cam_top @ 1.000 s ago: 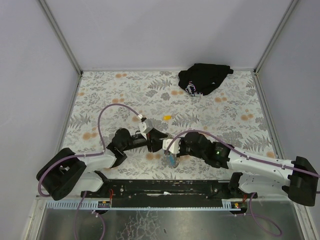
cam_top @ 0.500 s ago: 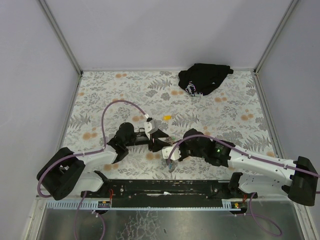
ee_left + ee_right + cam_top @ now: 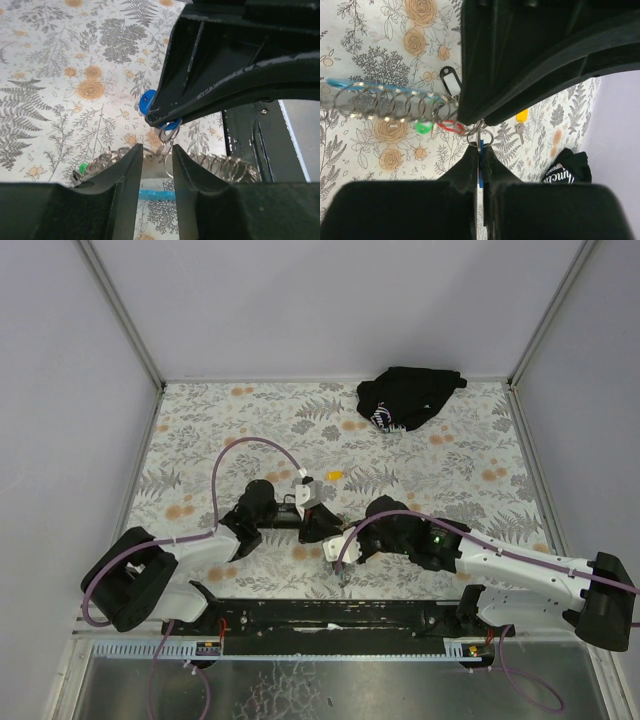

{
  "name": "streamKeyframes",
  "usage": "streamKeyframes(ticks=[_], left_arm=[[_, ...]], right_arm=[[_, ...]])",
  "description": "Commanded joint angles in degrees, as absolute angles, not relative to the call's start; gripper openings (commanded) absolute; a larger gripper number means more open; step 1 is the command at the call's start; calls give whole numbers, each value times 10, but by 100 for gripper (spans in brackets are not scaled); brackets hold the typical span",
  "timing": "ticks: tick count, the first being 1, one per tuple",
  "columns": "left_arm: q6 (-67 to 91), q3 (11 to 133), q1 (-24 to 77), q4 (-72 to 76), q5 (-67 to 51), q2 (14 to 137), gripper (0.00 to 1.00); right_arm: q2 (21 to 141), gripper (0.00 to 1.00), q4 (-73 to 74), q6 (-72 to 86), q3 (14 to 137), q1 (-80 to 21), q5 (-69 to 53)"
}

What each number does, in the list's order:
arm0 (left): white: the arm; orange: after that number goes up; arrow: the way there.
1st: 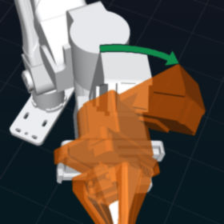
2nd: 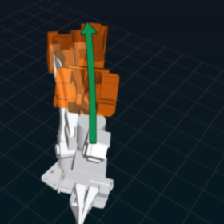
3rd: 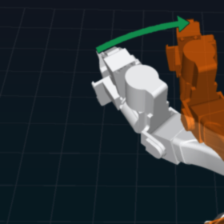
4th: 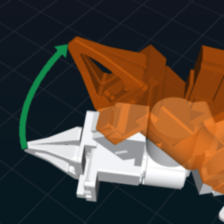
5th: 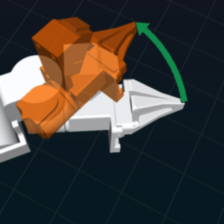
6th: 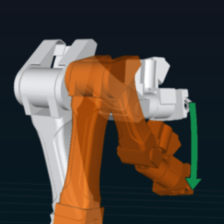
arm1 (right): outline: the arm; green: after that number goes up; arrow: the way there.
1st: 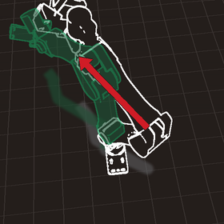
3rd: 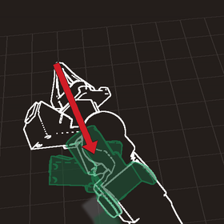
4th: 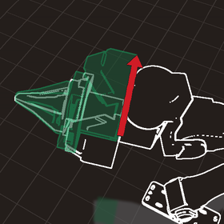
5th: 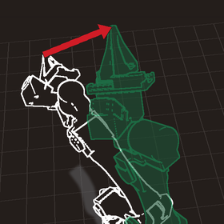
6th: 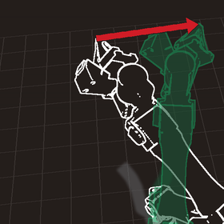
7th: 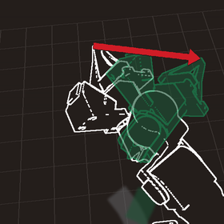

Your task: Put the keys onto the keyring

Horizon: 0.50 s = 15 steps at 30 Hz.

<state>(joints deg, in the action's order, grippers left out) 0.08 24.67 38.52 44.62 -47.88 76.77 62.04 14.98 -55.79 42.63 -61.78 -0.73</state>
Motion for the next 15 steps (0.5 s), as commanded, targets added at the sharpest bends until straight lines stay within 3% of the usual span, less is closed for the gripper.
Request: streamKeyframes(ticks=[1,15], left_arm=[[-8,267,382,433,-514,776,29],[4,279,386,434,-541,785,25]], right_arm=[[619,0,132,-570,463,-621,-10],[624,0,132,-570,465,-621,-11]])
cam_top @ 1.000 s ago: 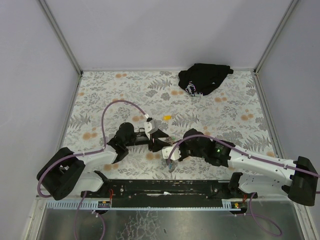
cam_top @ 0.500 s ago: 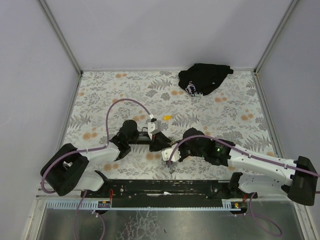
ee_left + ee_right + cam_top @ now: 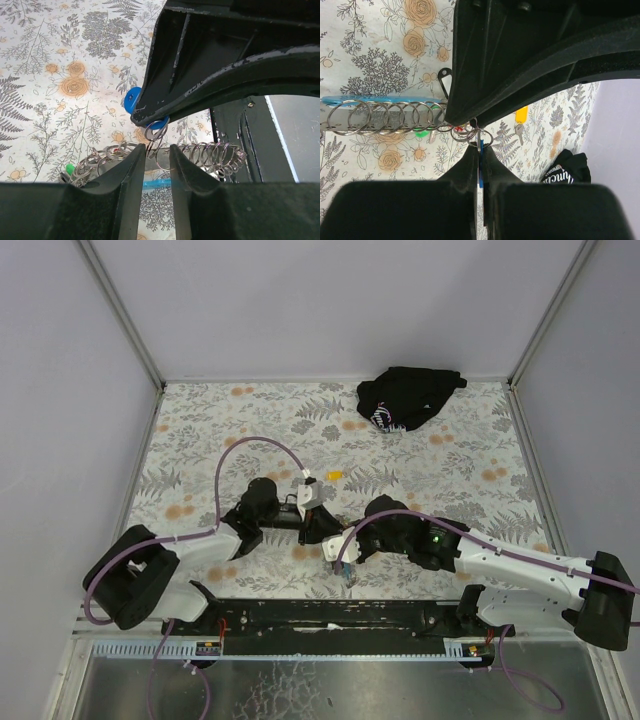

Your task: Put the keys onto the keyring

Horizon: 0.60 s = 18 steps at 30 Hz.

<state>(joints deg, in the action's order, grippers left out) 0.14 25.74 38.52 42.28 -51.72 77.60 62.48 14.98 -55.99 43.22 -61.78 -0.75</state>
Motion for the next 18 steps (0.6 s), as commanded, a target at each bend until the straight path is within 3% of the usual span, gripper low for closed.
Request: streamKeyframes(ticks=[1,10,15,18], left_arm=[[4,279,387,435,-542,787,24],[12,286,396,444,-543,802,22],[13,284,396,441,-540,805,1],[12,279,396,432,-517,796,0]], right_arm=[[624,0,132,-570,466,-621,-10],[627,0,132,-585,468,-621,-17],[621,0,138,-578,468,-621,-2],[611,0,141,-547,467,-621,22]])
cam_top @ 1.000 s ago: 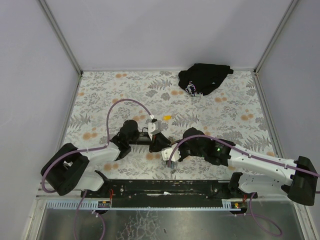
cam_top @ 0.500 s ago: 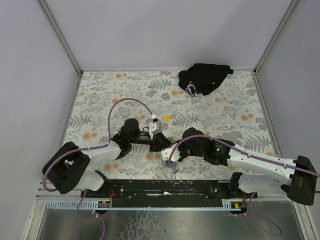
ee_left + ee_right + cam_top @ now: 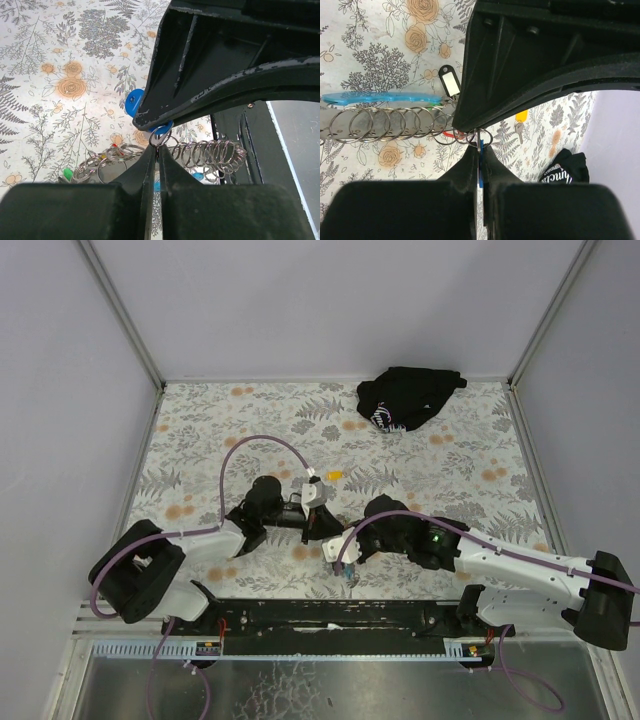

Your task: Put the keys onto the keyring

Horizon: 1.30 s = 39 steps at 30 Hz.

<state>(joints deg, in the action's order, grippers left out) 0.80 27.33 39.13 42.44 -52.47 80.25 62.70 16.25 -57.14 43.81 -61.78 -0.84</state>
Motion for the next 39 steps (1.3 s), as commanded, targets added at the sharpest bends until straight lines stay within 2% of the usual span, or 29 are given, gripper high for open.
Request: streamKeyframes(ticks=[1,10,18,33,39], left_arm=[[13,276,397,427,-507,794,0],[46,237,396,452,-408,766,0],[78,214,397,487,-375,770,0],[169,147,401,640,-247,795,0],[198,132,405,719,-234,825,0]], right_arm=[[606,0,140,-534,466,-621,31],[558,0,101,-398,391,-621,63],[545,0,67,-323,352,-621,119],[621,0,21,-268,322,-621,58],[629,0,10,-267,318,-621,48]])
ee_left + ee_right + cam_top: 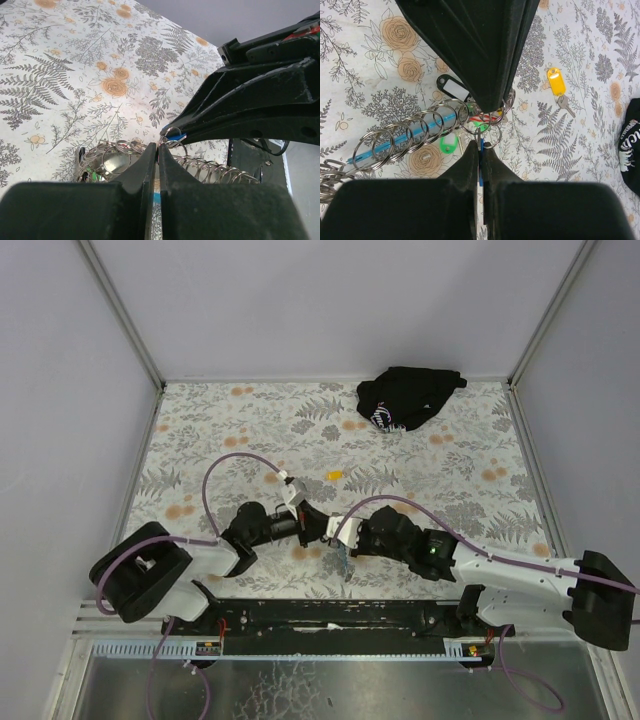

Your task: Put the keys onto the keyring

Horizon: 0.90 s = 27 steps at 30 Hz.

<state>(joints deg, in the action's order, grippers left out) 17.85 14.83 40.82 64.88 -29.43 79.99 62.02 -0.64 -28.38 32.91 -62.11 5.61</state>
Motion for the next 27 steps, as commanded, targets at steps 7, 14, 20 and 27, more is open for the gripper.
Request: streamKeyframes(ticks=[7,14,20,27], left_arm=[[212,119,430,779,-200,850,0],[223,111,436,809,-191,859,0],[212,106,436,786,-190,840,0],[195,103,435,754,-190,808,0]], right_arm=[[663,0,-18,-252,322,-621,17],[653,0,-22,-260,321,-622,39],[603,0,1,-284,327,-621,106],[574,1,1,-304,338,-621,120]])
